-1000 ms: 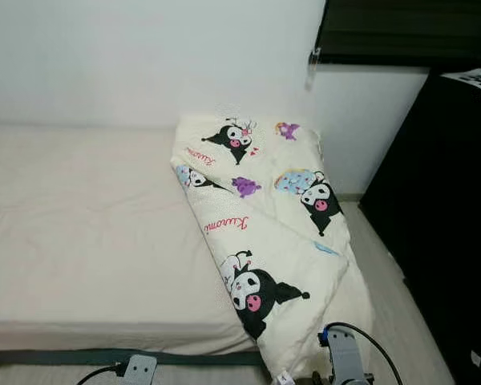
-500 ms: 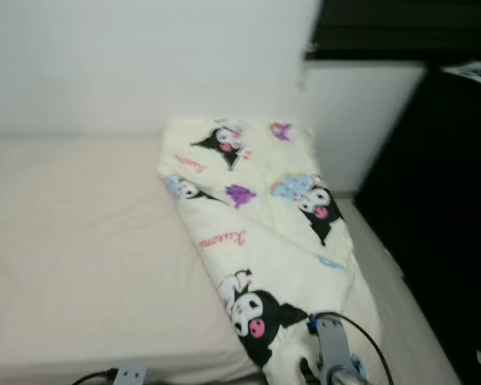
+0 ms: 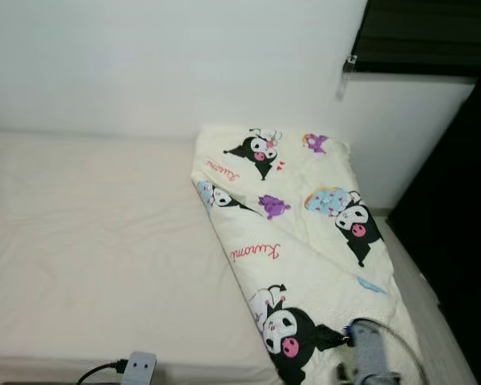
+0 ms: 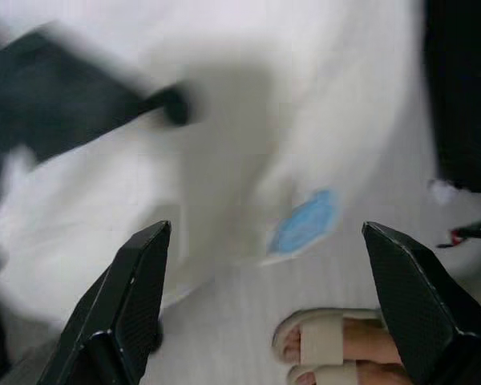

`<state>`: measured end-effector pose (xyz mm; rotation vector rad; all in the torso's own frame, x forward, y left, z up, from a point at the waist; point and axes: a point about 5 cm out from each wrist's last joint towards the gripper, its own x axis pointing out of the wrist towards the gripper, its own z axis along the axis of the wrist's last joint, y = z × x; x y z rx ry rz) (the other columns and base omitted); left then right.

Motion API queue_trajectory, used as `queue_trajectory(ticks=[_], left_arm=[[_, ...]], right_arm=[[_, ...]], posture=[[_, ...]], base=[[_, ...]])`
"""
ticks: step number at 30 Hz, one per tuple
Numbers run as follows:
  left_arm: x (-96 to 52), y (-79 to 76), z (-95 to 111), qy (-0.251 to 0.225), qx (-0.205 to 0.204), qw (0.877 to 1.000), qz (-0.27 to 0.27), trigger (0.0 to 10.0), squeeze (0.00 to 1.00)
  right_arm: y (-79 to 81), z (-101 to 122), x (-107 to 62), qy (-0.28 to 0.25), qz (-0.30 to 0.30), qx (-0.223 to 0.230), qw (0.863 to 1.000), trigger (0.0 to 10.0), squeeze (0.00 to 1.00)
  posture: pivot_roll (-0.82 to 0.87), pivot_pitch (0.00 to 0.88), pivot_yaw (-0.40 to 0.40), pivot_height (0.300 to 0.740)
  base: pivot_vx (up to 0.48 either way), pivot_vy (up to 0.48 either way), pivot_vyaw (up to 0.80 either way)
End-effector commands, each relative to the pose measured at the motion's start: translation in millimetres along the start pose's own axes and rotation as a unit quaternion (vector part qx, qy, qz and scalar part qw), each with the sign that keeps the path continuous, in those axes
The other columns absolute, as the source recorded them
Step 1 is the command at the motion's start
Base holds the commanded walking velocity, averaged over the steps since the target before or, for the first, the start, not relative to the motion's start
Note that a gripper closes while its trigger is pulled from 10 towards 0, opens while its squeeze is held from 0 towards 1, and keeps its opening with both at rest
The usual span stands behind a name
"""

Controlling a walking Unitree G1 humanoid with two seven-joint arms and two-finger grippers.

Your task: Clean up the room

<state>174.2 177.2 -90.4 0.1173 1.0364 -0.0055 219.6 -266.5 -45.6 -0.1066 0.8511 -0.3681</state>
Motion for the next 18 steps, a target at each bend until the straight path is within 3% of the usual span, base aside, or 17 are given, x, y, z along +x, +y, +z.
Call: queue_trajectory(ticks=[1, 2, 4, 8, 10, 18], left_arm=[[-1.3, 2.1, -10.3, 0.016, -0.003, 1.0, 0.001, 10.0, 0.0], [-1.3, 2.1, -10.3, 0.016, -0.003, 1.0, 0.001, 10.0, 0.0], [-1.6, 5.7, -11.4, 0.015, -0.005, 1.0, 0.004, 10.0, 0.0], [-1.7, 6.8, -11.3, 0.015, -0.005, 1.0, 0.005, 10.0, 0.0], [-1.0, 8.9, -5.4, 0.006, -0.005, 1.0, 0.008, 10.0, 0.0], [0.0, 12.1, 5.7, -0.012, 0.003, 1.0, 0.013, 10.0, 0.0]], right_arm=[[-16.1, 20.7, 2.2, -0.038, -0.022, 0.045, 0.998, 10.0, 0.0], [-16.1, 20.7, 2.2, -0.038, -0.022, 0.045, 0.998, 10.0, 0.0], [-41.3, 48.7, 2.6, -0.083, -0.052, 0.08, 0.992, 10.0, 0.0], [-47.9, 55.5, 2.1, -0.094, -0.061, 0.087, 0.99, 10.0, 0.0], [-57.0, 65.9, 1.1, -0.111, -0.069, 0.118, 0.984, 10.0, 0.0], [-59.1, 78.9, -0.3, -0.15, -0.026, 0.201, 0.968, 10.0, 0.0]], posture=[[-0.08, 0.097, -0.026, 0.711], [-0.08, 0.097, -0.026, 0.711], [-0.08, 0.097, -0.025, 0.701], [-0.08, 0.097, -0.025, 0.696], [-0.09, 0.099, -0.023, 0.686], [-0.08, 0.108, -0.013, 0.656]], base=[[0.0, 0.0, 0.0], [0.0, 0.0, 0.0], [0.0, 0.0, 0.0], [0.0, 0.0, 0.0], [0.0, 0.0, 0.0], [0.0, 0.0, 0.0]])
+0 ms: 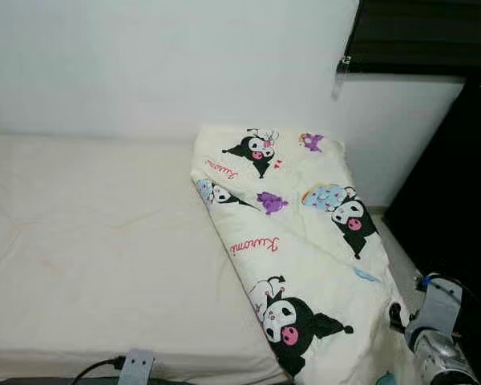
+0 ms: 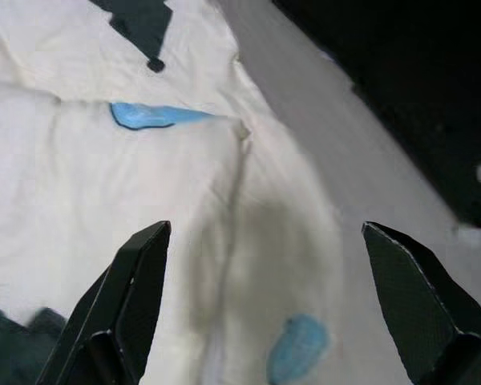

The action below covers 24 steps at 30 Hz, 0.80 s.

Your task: Clean up the room

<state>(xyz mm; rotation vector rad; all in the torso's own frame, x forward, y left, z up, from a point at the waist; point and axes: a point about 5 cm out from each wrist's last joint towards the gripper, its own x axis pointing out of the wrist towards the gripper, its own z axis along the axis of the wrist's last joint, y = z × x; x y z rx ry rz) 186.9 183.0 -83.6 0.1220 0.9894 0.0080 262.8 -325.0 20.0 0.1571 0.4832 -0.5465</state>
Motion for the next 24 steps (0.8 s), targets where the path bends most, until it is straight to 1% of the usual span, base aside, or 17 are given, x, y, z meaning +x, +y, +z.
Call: queue_trajectory(ticks=[1, 2, 3, 4, 5, 9, 11, 12, 15, 17, 18, 19, 21, 22, 23, 24], left_arm=[[-1.2, 5.0, -7.9, 0.011, 0.004, 1.0, 0.004, 10.0, 0.0], [-1.3, 6.1, -7.8, 0.011, 0.007, 1.0, 0.005, 10.0, 0.0], [-1.7, 9.5, -8.8, 0.01, 0.016, 1.0, 0.008, 10.0, 0.0], [-1.9, 11.1, -9.4, 0.011, 0.02, 1.0, 0.01, 10.0, 0.0], [-1.9, 11.1, -9.4, 0.011, 0.02, 1.0, 0.01, 10.0, 0.0], [-2.3, 13.8, -10.6, 0.011, 0.038, 0.999, 0.009, 10.0, 0.0], [-2.4, 14.0, -10.6, 0.01, 0.043, 0.999, 0.009, 10.0, 0.0], [-2.6, 14.5, -11.5, 0.009, 0.047, 0.999, 0.009, 10.0, 0.0], [-3.1, 15.1, -13.6, 0.01, 0.049, 0.999, 0.009, 10.0, 0.0], [-3.8, 15.9, -16.7, 0.012, 0.056, 0.998, 0.008, 10.0, 0.0], [-4.4, 16.9, -19.2, 0.014, 0.061, 0.998, 0.007, 10.0, 0.0], [-4.4, 16.9, -19.2, 0.014, 0.061, 0.998, 0.007, 10.0, 0.0], [-5.6, 20.2, -23.8, 0.018, 0.073, 0.997, 0.008, 10.0, 0.0], [-6.2, 21.9, -25.8, 0.02, 0.079, 0.997, 0.007, 10.0, 0.0], [-6.2, 21.9, -25.8, 0.02, 0.079, 0.997, 0.007, 10.0, 0.0], [-7.0, 25.0, -28.1, 0.022, 0.088, 0.996, 0.008, 10.0, 0.0]], right_arm=[[-0.8, 0.5, -0.2, -0.005, 0.002, 0.018, 1.0, 10.0, 0.0], [-1.3, 2.3, 0.1, -0.009, 0.006, 0.036, 0.999, 10.0, 0.0], [-8.1, 5.3, 0.1, -0.017, 0.001, 0.072, 0.997, 10.0, 0.0], [-12.5, 6.5, -0.1, -0.02, -0.005, 0.08, 0.997, 10.0, 0.0], [-12.5, 6.5, -0.1, -0.02, -0.005, 0.08, 0.997, 10.0, 0.0], [-24.8, 7.6, -1.2, -0.023, -0.028, 0.08, 0.996, 10.0, 0.0], [-26.6, 7.6, -1.4, -0.023, -0.032, 0.078, 0.996, 10.0, 0.0], [-30.8, 8.9, -1.8, -0.027, -0.036, 0.081, 0.996, 10.0, 0.0], [-31.9, 10.9, -2.0, -0.036, -0.03, 0.082, 0.996, 10.0, 0.0], [-30.1, 12.7, -2.0, -0.046, -0.014, 0.089, 0.995, 10.0, 0.0], [-26.4, 15.3, -1.8, -0.057, 0.008, 0.101, 0.993, 10.0, 0.0], [-26.4, 15.3, -1.8, -0.057, 0.008, 0.101, 0.993, 10.0, 0.0], [-17.4, 22.6, -2.0, -0.089, 0.065, 0.126, 0.986, 10.0, 0.0], [-14.0, 27.6, -2.6, -0.109, 0.094, 0.14, 0.98, 10.0, 0.0], [-14.0, 27.6, -2.6, -0.109, 0.094, 0.14, 0.98, 10.0, 0.0], [-9.8, 39.9, -3.7, -0.145, 0.137, 0.158, 0.967, 10.0, 0.0]], posture=[[-0.08, 0.108, -0.013, 0.656], [-0.09, 0.114, -0.007, 0.651], [-0.08, 0.122, 0.0, 0.641], [-0.08, 0.123, 0.001, 0.636], [-0.08, 0.123, 0.001, 0.636], [-0.08, 0.136, 0.002, 0.616], [-0.08, 0.136, 0.002, 0.611], [-0.07, 0.15, 0.003, 0.601], [-0.07, 0.161, 0.011, 0.601], [-0.07, 0.169, 0.018, 0.601], [-0.06, 0.178, 0.025, 0.601], [-0.06, 0.178, 0.025, 0.601], [-0.05, 0.187, 0.034, 0.601], [-0.05, 0.19, 0.038, 0.601], [-0.05, 0.19, 0.038, 0.601], [-0.04, 0.198, 0.042, 0.601]], base=[[0.0, 0.0, 0.0], [0.0, 0.0, 0.0], [0.0, 0.0, 0.0], [0.0, 0.0, 0.0], [0.0, 0.0, 0.0], [0.0, 0.0, 0.0], [0.0, 0.0, 0.0], [0.0, 0.0, 0.0], [0.0, 0.0, 0.0], [0.0, 0.0, 0.0], [0.0, 0.0, 0.0], [0.0, 0.0, 0.0], [0.0, 0.0, 0.0], [0.0, 0.0, 0.0], [0.0, 0.0, 0.0], [0.0, 0.0, 0.0]])
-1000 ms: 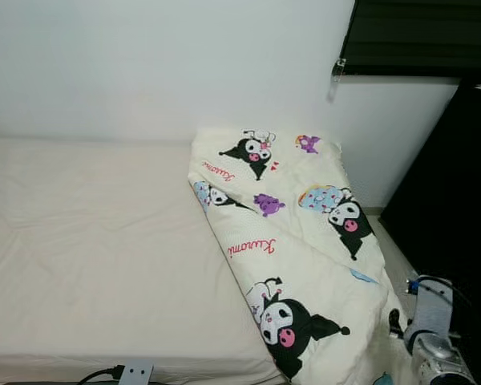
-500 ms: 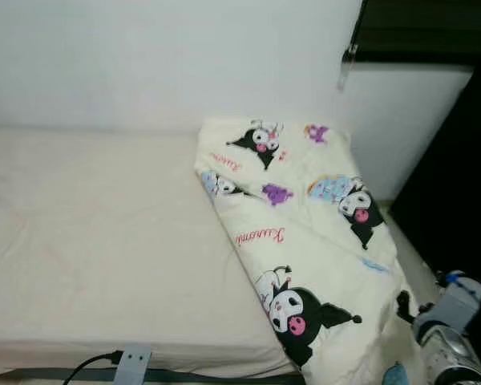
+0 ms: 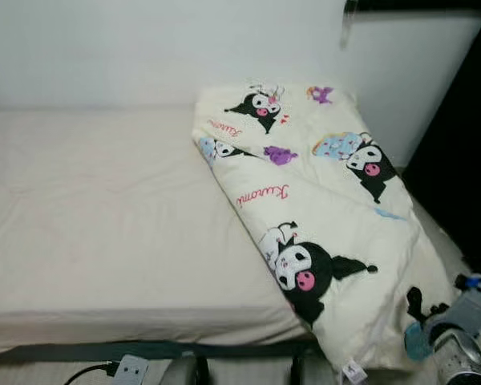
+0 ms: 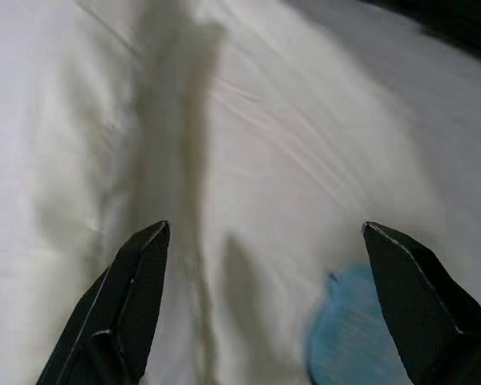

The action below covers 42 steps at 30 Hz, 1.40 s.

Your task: Clean up the room

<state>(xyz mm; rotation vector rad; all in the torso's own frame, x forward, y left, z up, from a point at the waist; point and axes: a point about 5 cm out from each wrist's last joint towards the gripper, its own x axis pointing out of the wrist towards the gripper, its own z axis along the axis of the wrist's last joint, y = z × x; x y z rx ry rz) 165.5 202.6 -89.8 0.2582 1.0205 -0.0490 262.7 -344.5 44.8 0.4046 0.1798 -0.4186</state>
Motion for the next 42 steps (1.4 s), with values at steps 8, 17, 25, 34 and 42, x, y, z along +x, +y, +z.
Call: queue_trajectory(ticks=[8, 17, 25, 34, 42], left_arm=[[-2.3, 12.4, -8.8, 0.01, 0.031, 0.999, 0.002, 10.0, 0.0], [-3.0, 10.4, -11.4, 0.009, 0.047, 0.999, -0.006, 10.0, 0.0], [-5.9, 17.2, -22.5, 0.021, 0.054, 0.998, -0.003, 10.0, 0.0], [-8.7, 26.0, -30.1, 0.026, 0.055, 0.998, 0.004, 10.0, 0.0], [-7.8, 21.2, -28.2, 0.024, 0.056, 0.998, -0.001, 10.0, 0.0]], right_arm=[[16.7, 43.4, 7.3, -0.117, 0.109, 0.068, 0.985, 10.0, 0.0], [17.6, 23.4, 2.4, -0.082, 0.148, 0.09, 0.981, 10.0, 0.0], [27.4, 8.4, 5.7, -0.04, 0.133, 0.096, 0.986, 10.0, 0.0], [49.2, 16.7, 13.1, -0.058, 0.176, 0.119, 0.975, 10.0, 0.0], [63.2, 24.9, 16.6, -0.063, 0.213, 0.079, 0.972, 0.0, 0.0]], posture=[[-0.05, 0.212, 0.047, 0.601], [-0.02, 0.237, 0.062, 0.601], [0.0, 0.251, 0.076, 0.601], [0.02, 0.272, 0.096, 0.601], [0.01, 0.28, 0.094, 0.601]], base=[[0.0, 0.0, 0.0], [0.0, 0.0, 0.0], [0.0, 0.0, 0.0], [0.0, 0.0, 0.0], [0.0, 0.0, 0.0]])
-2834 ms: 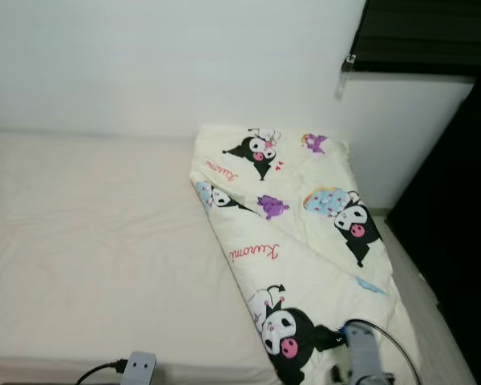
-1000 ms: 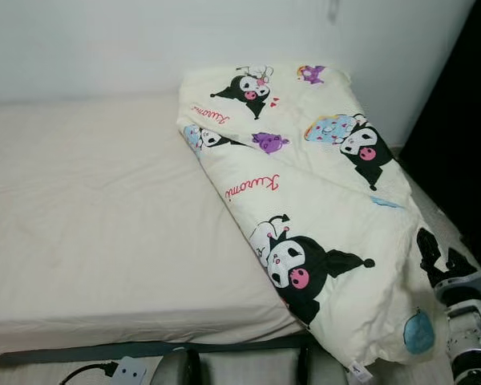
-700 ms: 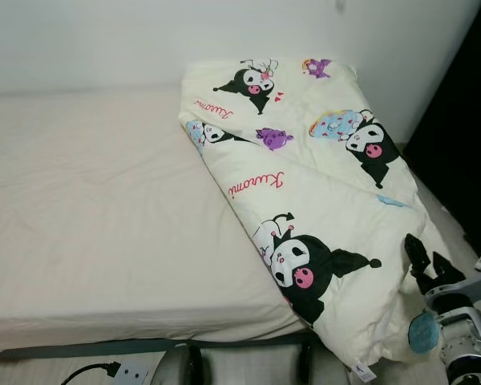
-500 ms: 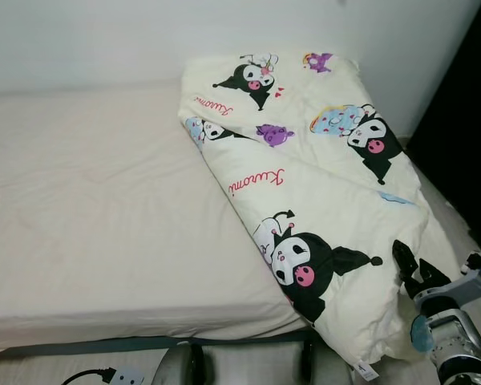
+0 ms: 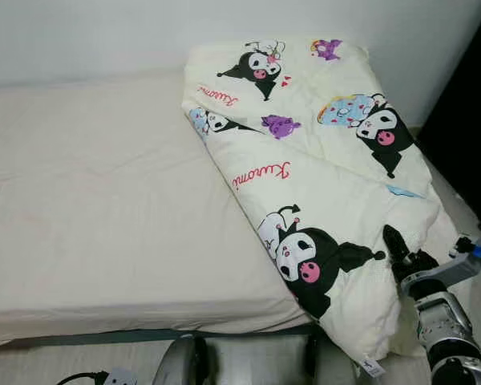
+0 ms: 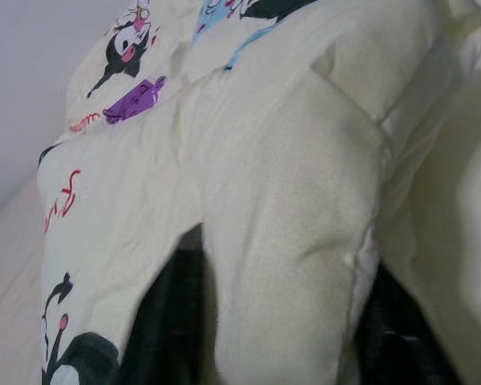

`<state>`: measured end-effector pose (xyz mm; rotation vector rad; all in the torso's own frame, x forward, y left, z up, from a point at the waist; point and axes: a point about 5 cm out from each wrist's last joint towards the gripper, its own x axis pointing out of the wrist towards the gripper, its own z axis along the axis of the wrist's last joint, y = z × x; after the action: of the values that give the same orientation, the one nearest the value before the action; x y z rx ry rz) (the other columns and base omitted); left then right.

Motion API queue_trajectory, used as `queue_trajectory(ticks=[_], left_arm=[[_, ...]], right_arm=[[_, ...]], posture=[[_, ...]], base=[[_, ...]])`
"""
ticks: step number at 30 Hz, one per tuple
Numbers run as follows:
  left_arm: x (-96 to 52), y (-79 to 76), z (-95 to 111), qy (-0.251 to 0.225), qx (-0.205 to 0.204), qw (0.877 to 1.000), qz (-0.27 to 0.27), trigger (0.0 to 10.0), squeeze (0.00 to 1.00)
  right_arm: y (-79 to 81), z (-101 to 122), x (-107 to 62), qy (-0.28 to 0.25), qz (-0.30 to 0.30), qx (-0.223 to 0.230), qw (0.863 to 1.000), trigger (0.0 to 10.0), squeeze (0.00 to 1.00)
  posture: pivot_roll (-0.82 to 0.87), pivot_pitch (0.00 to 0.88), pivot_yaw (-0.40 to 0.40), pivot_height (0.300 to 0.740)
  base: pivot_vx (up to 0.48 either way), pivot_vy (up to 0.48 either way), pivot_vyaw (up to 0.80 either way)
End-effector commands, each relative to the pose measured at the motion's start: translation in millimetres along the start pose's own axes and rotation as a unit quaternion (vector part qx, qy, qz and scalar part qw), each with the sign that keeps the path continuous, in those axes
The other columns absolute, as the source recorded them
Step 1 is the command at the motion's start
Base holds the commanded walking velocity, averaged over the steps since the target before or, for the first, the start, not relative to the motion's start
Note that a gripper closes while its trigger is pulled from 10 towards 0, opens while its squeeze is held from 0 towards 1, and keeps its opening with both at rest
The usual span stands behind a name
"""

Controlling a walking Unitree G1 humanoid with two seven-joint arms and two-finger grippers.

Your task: Clean up the room

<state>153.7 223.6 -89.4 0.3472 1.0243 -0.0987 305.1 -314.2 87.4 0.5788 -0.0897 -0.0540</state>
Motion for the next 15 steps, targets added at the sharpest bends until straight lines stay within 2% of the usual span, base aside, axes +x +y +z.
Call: queue_trajectory(ticks=[1, 5, 10, 11, 12, 13, 14, 15], left_arm=[[-2.8, 0.6, -13.6, 0.021, 0.008, 1.0, -0.003, 10.0, 0.0], [-2.7, -0.8, -13.7, 0.022, 0.007, 1.0, -0.005, 10.0, 0.0], [-3.0, -1.7, -15.5, 0.024, 0.005, 1.0, -0.005, 10.0, 0.0], [-3.0, -1.7, -15.5, 0.024, 0.005, 1.0, -0.005, 10.0, 0.0], [-3.1, -1.9, -16.0, 0.025, 0.005, 1.0, -0.005, 10.0, 0.0], [-3.1, -1.9, -16.0, 0.025, 0.005, 1.0, -0.005, 10.0, 0.0], [-3.1, -2.0, -16.3, 0.026, 0.004, 1.0, -0.004, 10.0, 0.0], [-3.1, -2.0, -16.3, 0.026, 0.004, 1.0, -0.004, 10.0, 0.0]], right_arm=[[3.6, -6.2, 0.8, 0.017, 0.003, -0.017, 1.0, 0.0, 0.0], [6.1, -8.2, 1.3, 0.02, 0.008, -0.028, 0.999, 0.0, 0.0], [27.5, -9.3, 13.0, 0.019, 0.058, -0.064, 0.996, 0.0, 0.0], [27.5, -9.3, 13.0, 0.019, 0.058, -0.064, 0.996, 0.0, 0.0], [42.5, -12.5, 19.8, 0.024, 0.093, -0.078, 0.992, 0.0, 0.0], [42.5, -12.5, 19.8, 0.024, 0.093, -0.078, 0.992, 0.0, 0.0], [64.7, -17.9, 28.5, 0.031, 0.14, -0.09, 0.986, 0.0, 0.0], [64.7, -17.9, 28.5, 0.031, 0.14, -0.09, 0.986, 0.0, 0.0]], posture=[[0.01, 0.28, 0.091, 0.601], [0.01, 0.279, 0.089, 0.601], [0.0, 0.275, 0.083, 0.601], [0.0, 0.275, 0.083, 0.601], [0.0, 0.274, 0.08, 0.601], [0.0, 0.274, 0.08, 0.601], [0.0, 0.274, 0.077, 0.601], [0.0, 0.274, 0.077, 0.601]], base=[[0.0, 0.0, 0.0], [0.0, 0.0, 0.0], [0.0, 0.0, 0.0], [0.0, 0.0, 0.0], [0.0, 0.0, 0.0], [0.0, 0.0, 0.0], [0.0, 0.0, 0.0], [0.0, 0.0, 0.0]])
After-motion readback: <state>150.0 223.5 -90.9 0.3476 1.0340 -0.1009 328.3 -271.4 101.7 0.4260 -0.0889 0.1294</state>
